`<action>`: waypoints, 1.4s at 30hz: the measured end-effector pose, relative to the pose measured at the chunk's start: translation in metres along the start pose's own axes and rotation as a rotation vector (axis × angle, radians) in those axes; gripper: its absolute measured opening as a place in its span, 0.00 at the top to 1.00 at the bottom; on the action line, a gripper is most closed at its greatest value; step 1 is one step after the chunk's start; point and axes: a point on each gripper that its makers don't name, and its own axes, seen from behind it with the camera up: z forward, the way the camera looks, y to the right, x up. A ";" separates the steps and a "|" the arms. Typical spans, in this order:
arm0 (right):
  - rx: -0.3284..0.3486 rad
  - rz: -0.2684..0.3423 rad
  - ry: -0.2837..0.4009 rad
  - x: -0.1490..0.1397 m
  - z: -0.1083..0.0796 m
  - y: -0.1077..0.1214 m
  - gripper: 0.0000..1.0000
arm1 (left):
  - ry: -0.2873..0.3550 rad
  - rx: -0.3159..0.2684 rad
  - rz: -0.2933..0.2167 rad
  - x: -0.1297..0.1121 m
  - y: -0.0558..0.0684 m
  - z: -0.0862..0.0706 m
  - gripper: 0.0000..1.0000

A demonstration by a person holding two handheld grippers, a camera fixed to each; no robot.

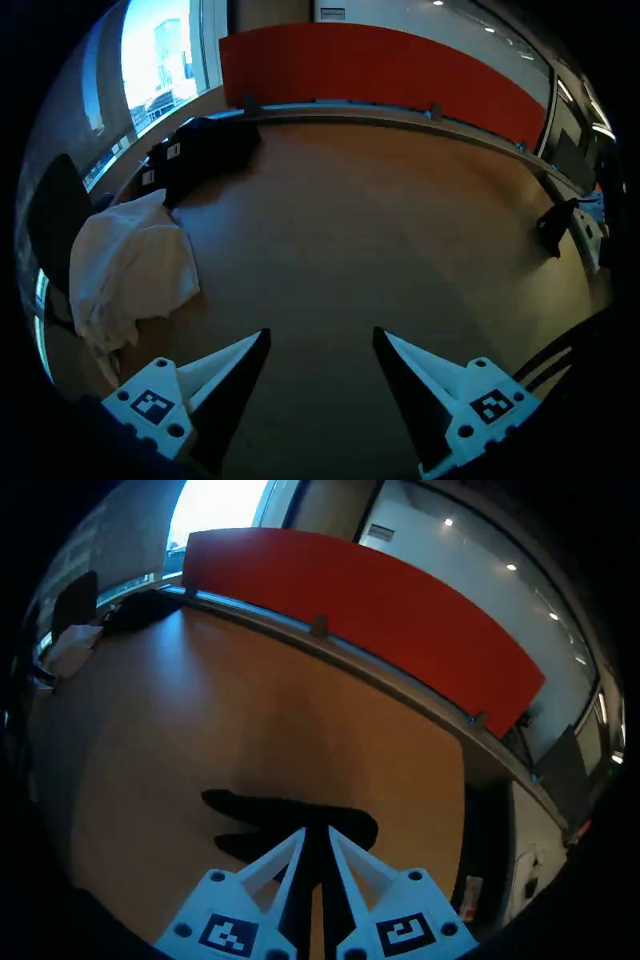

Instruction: Fold towel

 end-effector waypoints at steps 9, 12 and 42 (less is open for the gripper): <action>0.003 0.058 -0.034 -0.044 0.007 -0.005 0.96 | 0.001 0.008 0.001 0.000 -0.001 -0.001 0.06; 0.005 0.078 -0.058 -0.060 0.007 -0.006 0.96 | -0.001 0.009 0.003 -0.001 -0.001 -0.001 0.06; -0.045 0.171 -0.397 -0.195 -0.002 -0.002 0.96 | -0.009 0.013 0.021 -0.003 0.002 0.000 0.06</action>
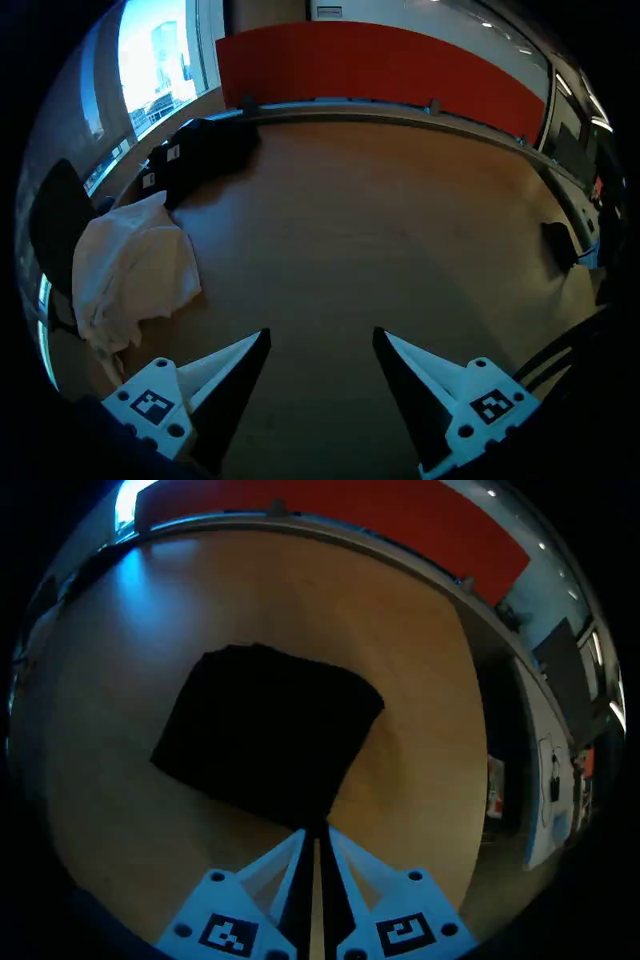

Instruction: Fold towel

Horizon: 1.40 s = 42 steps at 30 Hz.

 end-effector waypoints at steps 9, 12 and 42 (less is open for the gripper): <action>-0.019 0.027 -0.037 -0.011 0.006 0.005 0.95 | -0.006 0.002 0.001 -0.002 0.001 0.000 0.06; -0.042 0.033 -0.055 -0.015 0.008 0.011 0.95 | -0.007 0.001 0.004 -0.002 0.001 0.001 0.06; -0.083 0.082 -0.066 -0.021 0.007 0.026 0.59 | -0.010 -0.003 0.013 0.000 0.004 0.003 0.06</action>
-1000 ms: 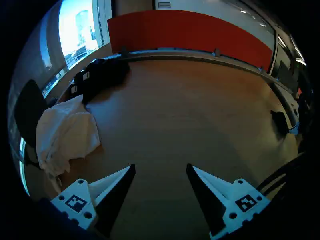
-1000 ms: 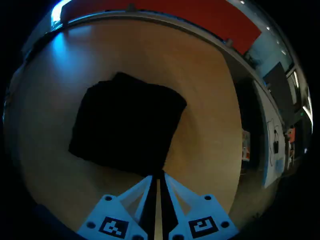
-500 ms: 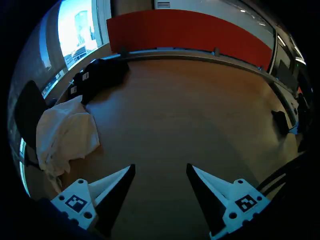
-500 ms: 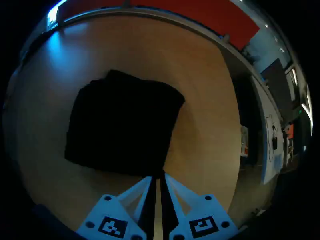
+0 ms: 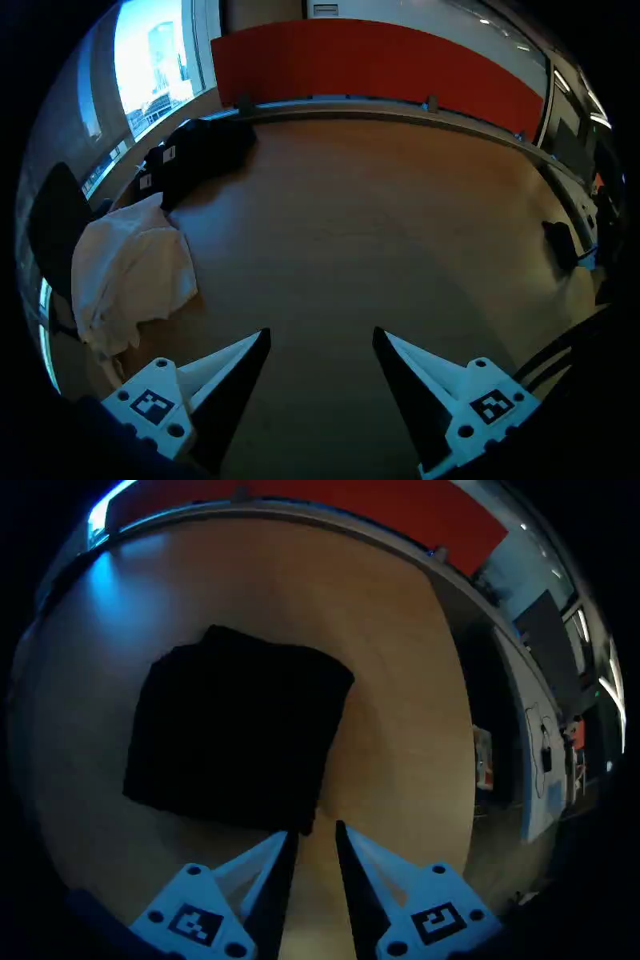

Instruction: Fold towel

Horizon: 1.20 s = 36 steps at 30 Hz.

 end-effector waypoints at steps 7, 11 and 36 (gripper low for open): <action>-0.025 -0.001 0.005 -0.002 -0.003 0.008 0.25 | 0.001 -0.004 0.001 0.001 0.002 0.001 0.06; -0.035 0.003 0.004 -0.004 -0.004 0.011 0.21 | 0.001 -0.006 0.003 0.002 0.003 0.001 0.06; -0.065 0.000 0.025 -0.007 -0.021 0.016 0.18 | 0.014 -0.012 0.005 0.007 0.001 0.000 0.06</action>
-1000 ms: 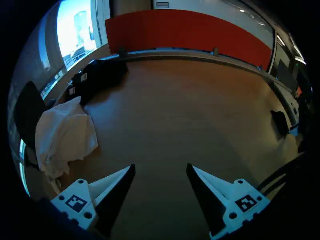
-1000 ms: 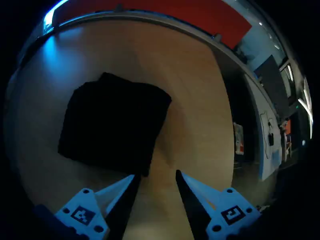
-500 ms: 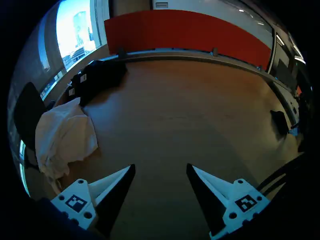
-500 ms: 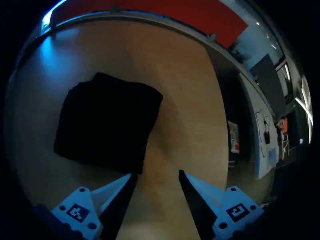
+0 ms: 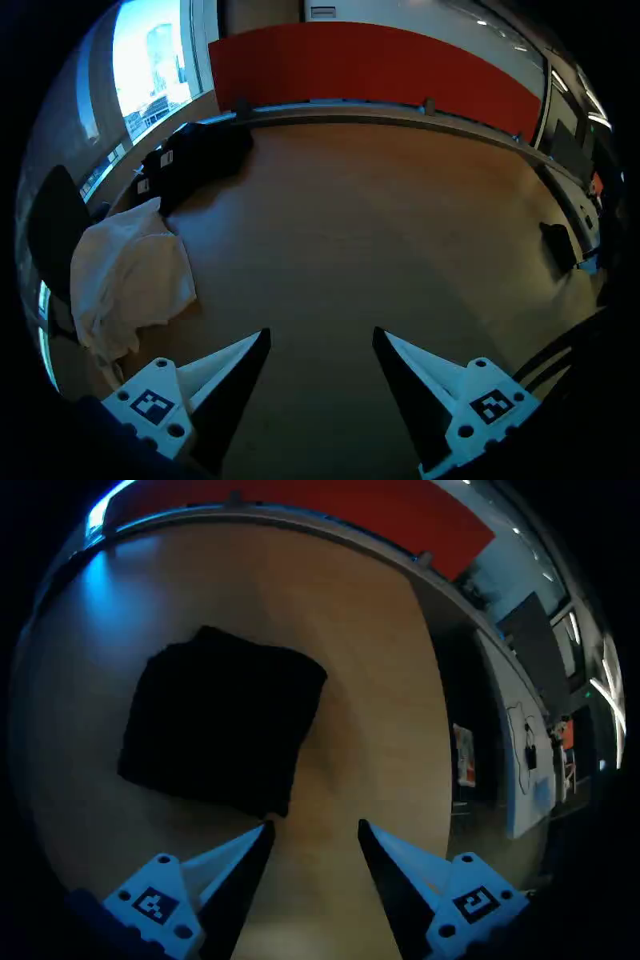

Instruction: Fold towel

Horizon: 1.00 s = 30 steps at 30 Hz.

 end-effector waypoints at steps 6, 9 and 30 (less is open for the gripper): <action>-0.006 0.021 0.055 0.011 -0.015 -0.002 0.00 | 0.004 -0.004 -0.002 0.001 -0.001 0.000 0.06; -0.015 0.040 0.087 0.017 -0.023 -0.002 0.00 | 0.006 -0.007 -0.001 0.002 0.000 0.001 0.06; -0.008 0.231 0.492 0.118 -0.100 -0.019 0.00 | 0.037 -0.022 0.006 0.017 0.000 0.003 0.06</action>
